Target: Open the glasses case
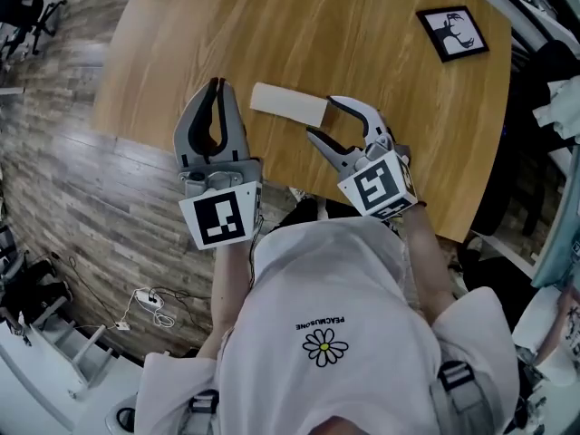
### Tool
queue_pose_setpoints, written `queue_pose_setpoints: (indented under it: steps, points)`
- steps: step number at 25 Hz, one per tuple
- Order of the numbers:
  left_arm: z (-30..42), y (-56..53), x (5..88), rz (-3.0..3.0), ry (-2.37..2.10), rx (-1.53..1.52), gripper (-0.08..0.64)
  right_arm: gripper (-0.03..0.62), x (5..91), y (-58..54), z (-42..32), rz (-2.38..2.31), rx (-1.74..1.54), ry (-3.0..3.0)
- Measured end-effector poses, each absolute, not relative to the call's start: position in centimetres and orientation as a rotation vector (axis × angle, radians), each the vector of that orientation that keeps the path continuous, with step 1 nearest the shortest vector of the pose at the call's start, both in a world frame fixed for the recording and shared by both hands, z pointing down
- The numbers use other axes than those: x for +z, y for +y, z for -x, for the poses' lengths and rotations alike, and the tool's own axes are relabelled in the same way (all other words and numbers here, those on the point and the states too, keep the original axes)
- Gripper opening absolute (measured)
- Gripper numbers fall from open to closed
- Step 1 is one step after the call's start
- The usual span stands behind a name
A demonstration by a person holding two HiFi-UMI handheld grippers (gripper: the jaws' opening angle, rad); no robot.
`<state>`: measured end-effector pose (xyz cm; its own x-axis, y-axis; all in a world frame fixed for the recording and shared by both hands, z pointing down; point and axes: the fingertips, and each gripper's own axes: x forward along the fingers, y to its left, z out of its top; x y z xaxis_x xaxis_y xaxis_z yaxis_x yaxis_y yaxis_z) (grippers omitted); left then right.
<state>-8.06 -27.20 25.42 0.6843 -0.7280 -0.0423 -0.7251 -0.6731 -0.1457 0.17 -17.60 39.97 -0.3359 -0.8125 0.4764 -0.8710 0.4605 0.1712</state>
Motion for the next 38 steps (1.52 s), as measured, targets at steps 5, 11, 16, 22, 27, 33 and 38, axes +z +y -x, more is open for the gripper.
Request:
queue_pose_setpoints:
  steps: [5,11,16,22,27,33,38]
  points:
    - [5.3,-27.8,26.8,2.754,1.066,-0.120,0.048,0.262,45.7,-17.1,-1.4,-1.265,0.234,-2.132]
    - [-0.1,-24.0,33.3,2.782,0.327,-0.482,0.203,0.281,50.8,-16.3,-1.7,-1.134,0.305,-2.086]
    - [-0.3,-17.8,43.5,2.324,-0.449,-0.935,0.273,0.282,53.1,-16.0,-1.8,-1.064,0.297,-2.064]
    - [0.0,-17.7,49.3,2.099,-0.624,-1.043,0.302,0.288,54.0,-16.3,-2.2,-1.067,0.305,-2.047]
    - [-0.5,-18.1,50.7,2.081,-0.639,-1.058,0.314,0.293,54.0,-16.5,-2.3,-1.075,0.337,-2.082]
    - [-0.8,-18.4,51.7,2.037,-0.692,-1.114,0.313,0.293,54.2,-16.6,-1.9,-1.061,0.360,-2.116]
    - [-0.9,-18.4,52.6,1.965,-0.734,-1.133,0.313,0.293,54.0,-17.1,-2.1,-1.079,0.394,-2.146]
